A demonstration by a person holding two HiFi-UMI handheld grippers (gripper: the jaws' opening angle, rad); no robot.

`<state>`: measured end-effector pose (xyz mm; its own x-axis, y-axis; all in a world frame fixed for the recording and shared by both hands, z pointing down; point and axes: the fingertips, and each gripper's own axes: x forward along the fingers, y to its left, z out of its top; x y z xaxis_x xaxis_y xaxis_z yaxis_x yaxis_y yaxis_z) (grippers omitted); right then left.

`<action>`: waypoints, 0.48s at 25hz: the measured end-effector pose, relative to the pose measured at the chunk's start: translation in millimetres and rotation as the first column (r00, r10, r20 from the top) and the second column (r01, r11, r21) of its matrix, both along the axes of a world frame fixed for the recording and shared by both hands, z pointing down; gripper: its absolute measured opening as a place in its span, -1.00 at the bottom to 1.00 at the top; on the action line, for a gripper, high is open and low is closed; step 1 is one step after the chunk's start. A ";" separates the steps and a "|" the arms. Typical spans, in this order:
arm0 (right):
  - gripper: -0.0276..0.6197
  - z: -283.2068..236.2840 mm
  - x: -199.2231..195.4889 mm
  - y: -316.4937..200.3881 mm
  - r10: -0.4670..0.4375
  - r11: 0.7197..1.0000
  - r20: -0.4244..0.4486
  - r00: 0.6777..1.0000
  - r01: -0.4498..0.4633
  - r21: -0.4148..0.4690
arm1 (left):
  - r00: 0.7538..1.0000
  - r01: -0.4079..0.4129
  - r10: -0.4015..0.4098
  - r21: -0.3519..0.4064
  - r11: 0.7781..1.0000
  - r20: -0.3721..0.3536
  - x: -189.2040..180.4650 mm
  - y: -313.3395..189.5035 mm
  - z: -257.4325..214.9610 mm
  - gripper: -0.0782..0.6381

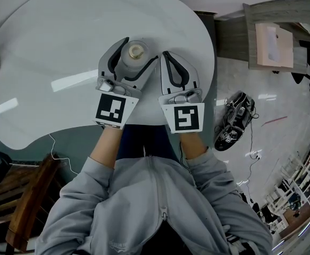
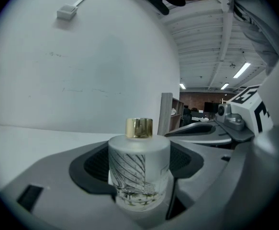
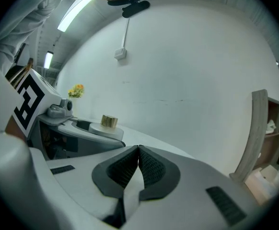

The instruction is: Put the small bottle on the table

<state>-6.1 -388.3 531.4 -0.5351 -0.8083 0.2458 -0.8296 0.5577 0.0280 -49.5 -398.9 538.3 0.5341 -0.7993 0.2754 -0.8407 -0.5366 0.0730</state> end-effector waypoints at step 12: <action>-0.83 7.2 -0.5 -2.2 -0.008 1.000 -0.009 1.000 0.008 -0.022 | 0.999 -0.012 0.014 -0.059 0.998 0.045 3.6 2.2 16.9 0.16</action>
<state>-6.6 -390.4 538.6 -0.5394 -0.7982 0.2683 -0.8248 0.5650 0.0228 -45.9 -396.7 555.2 0.5304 -0.7741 0.3456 -0.8368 -0.5434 0.0670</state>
